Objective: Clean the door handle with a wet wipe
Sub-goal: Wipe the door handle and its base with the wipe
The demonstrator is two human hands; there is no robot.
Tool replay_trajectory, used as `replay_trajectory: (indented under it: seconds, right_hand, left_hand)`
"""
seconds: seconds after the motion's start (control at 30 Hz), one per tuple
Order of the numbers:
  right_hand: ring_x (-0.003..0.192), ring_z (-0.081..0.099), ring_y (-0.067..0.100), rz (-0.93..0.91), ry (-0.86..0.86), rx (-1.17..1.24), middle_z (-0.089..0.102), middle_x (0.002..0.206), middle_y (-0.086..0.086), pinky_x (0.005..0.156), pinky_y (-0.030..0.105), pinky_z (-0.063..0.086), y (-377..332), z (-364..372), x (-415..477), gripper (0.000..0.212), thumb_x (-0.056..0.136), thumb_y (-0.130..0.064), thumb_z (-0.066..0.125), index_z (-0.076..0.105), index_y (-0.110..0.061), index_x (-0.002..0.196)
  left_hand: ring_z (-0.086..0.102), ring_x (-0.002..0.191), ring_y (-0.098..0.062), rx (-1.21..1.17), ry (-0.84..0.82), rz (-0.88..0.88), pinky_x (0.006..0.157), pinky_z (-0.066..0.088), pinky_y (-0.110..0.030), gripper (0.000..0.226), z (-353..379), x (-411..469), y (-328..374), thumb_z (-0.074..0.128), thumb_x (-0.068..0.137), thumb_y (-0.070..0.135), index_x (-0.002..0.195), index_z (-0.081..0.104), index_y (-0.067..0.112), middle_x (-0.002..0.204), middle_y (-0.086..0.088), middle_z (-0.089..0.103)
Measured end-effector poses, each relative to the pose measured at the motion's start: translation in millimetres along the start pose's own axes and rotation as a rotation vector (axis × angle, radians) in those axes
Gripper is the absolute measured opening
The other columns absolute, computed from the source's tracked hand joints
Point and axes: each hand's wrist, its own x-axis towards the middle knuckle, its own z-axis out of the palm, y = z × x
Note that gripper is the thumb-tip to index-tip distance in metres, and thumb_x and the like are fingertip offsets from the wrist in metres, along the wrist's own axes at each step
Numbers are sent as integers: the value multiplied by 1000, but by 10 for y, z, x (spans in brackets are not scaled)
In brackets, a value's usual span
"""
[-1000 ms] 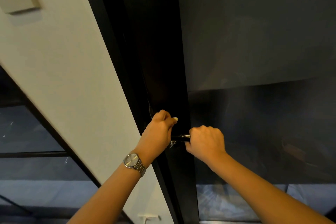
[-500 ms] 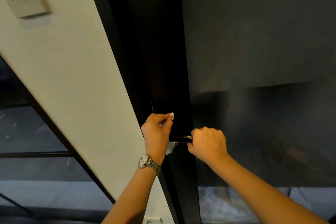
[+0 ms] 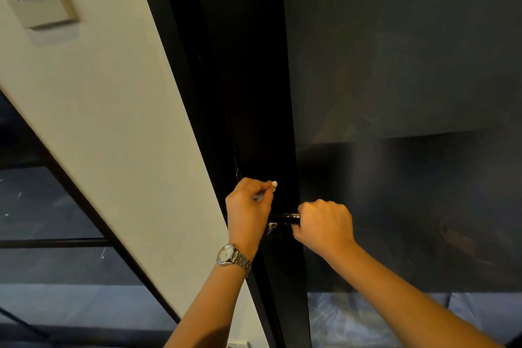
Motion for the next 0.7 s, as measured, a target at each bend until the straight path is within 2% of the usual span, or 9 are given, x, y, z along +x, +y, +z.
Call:
replay_trajectory:
  seconds: [0.1, 0.2, 0.3, 0.43, 0.53, 0.6, 0.7]
  right_hand:
    - [79, 62, 21, 7, -7, -7, 59, 80, 2, 49, 24, 28, -11, -13, -8, 25, 91, -36, 48, 64, -17, 96]
    - [80, 63, 22, 12, -3, -11, 54, 76, 0, 46, 23, 24, -14, -3, -6, 25, 91, -36, 48, 64, -16, 95]
    - [75, 60, 20, 21, -8, 1, 49, 70, -2, 49, 24, 30, -12, -10, -10, 25, 91, -36, 48, 64, -17, 95]
    - [81, 64, 21, 13, -9, 4, 65, 87, 1, 58, 27, 37, -22, -15, -7, 25, 91, -36, 48, 64, -17, 96]
    - [79, 63, 21, 3, -13, 5, 62, 82, 2, 59, 27, 37, -10, -13, -10, 26, 91, -36, 48, 64, -17, 97]
    - [76, 61, 21, -2, -12, 11, 60, 80, 2, 58, 28, 36, -5, -8, -15, 26, 91, -36, 48, 64, -17, 98]
    - [81, 64, 21, 1, -16, 4, 67, 88, 2, 55, 27, 35, -3, -7, -7, 26, 91, -38, 49, 64, -17, 98]
  left_hand:
    - [58, 71, -5, -54, 101, -113, 67, 42, 2, 8, -13, -31, -46, 70, 79, 15, 83, 70, 8, 80, 3, 62]
    - [59, 72, -9, -124, 156, -218, 63, 43, 2, 8, -5, -59, -39, 69, 79, 16, 83, 69, 10, 80, 1, 63]
    - [56, 71, -1, -72, 75, -157, 66, 41, 4, 13, -20, -26, 8, 69, 79, 18, 88, 71, 9, 82, 4, 62]
    - [55, 68, 2, -35, 19, -86, 66, 40, 3, 16, -50, 36, 34, 69, 80, 22, 90, 72, 9, 82, 4, 63]
    - [57, 70, -3, -20, 61, -123, 66, 42, 3, 17, -68, 45, 3, 68, 81, 20, 93, 72, 9, 86, -3, 66]
    - [57, 78, -9, 36, 84, -99, 67, 41, 3, 17, -71, 44, -14, 66, 83, 17, 96, 71, 7, 94, -8, 66]
    - [53, 94, -14, 235, -24, 140, 75, 36, -4, 15, -10, 32, 51, 63, 85, 13, 96, 71, 7, 100, -7, 63]
